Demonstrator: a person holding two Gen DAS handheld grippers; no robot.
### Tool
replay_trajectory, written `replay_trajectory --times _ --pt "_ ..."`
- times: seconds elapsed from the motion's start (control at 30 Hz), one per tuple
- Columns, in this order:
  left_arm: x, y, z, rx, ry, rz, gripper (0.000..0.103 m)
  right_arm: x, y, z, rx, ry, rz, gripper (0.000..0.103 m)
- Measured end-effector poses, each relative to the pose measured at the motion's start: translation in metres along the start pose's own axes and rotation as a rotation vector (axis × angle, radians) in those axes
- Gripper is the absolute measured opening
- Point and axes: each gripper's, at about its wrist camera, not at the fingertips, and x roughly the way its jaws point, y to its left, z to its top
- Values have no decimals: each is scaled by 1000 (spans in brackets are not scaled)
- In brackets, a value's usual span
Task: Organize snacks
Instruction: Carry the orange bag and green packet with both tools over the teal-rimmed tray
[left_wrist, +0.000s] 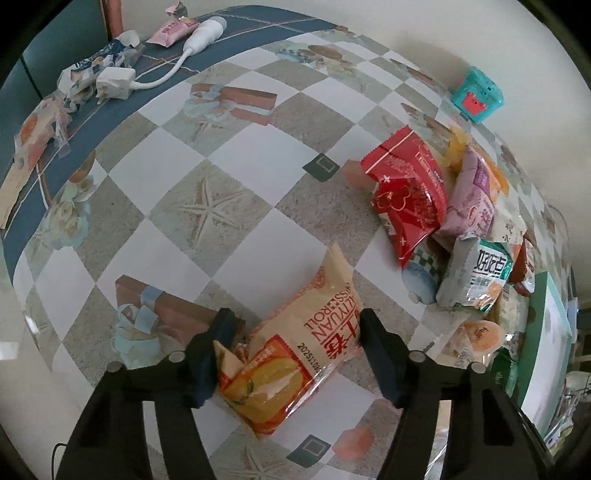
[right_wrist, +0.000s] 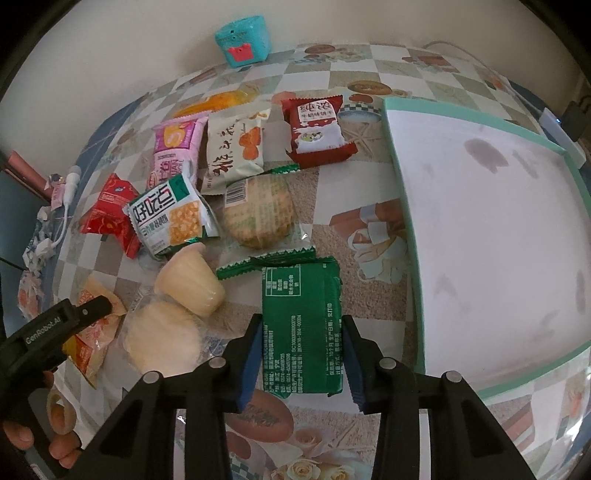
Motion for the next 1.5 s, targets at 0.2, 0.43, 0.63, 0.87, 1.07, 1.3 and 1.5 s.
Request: replay_trajectory --times 0.2,0.43,0.63,0.87,1.07,1.3,1.5 --pt "-6 7 -2 -21 -10 -16 65 -9 -2 1 11 -18 6 42" --pt "-27 14 -3 -32 -57 9 64 -23 -3 4 17 -63 10 42" --pt "-44 -8 -4 10 -64 -3 64 -38 -6 8 37 -101 20 42" --pt "-58 -80 2 126 -59 -47 65 -53 -29 31 157 -156 -39 42" --pt "-56 -158 -4 275 -44 -84 65 -55 -78 46 284 -166 -158 42" --pt "-48 -237 -16 410 -22 -144 65 -47 -144 54 455 -134 -220 42" --pt "-31 -297 -32 517 -17 -186 65 -53 -189 58 567 -153 -247 43"
